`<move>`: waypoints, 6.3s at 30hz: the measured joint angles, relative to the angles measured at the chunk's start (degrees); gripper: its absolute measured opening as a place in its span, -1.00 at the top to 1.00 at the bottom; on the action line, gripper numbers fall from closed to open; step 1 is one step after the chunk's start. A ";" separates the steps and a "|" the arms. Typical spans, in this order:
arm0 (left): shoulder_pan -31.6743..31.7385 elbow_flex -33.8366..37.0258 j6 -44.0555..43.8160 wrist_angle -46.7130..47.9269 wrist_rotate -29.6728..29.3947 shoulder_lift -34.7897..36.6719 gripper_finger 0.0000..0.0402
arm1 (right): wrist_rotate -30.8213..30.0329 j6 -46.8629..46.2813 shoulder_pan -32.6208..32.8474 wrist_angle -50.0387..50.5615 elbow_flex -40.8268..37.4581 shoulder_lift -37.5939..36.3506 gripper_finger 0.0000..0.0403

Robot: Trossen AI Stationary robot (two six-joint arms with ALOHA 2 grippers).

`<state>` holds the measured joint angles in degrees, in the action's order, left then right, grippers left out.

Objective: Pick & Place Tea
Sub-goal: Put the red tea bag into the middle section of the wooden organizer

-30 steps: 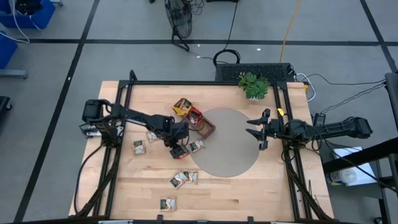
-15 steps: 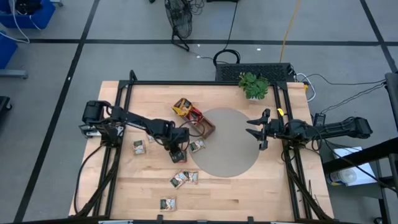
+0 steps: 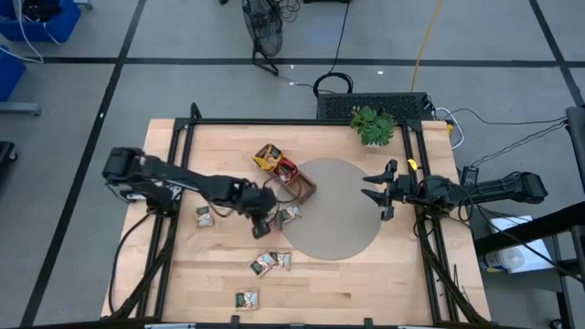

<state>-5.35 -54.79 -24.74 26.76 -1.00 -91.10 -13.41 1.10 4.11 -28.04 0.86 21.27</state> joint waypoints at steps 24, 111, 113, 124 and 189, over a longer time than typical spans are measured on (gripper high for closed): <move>20.13 40.58 28.08 -91.35 -1.60 6.91 1.00 | 0.00 0.00 0.01 0.05 0.01 0.01 0.23; 18.74 30.24 35.13 -103.98 -10.15 -18.46 0.08 | 0.01 0.00 0.00 0.05 0.01 0.03 0.23; 18.79 30.21 33.46 -103.37 -11.42 -18.44 0.04 | 0.01 0.00 0.00 0.05 0.01 0.03 0.23; 18.66 30.21 35.42 -103.96 -11.58 -18.44 -0.29 | 0.00 0.00 0.01 0.05 0.00 0.02 0.23; 12.11 9.21 39.98 -41.43 -16.18 -7.25 0.89 | 0.01 0.00 0.00 0.03 0.01 0.01 0.23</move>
<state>6.76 -45.58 15.24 -14.66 -17.18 -98.35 -13.40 1.10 4.11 -28.01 0.86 21.28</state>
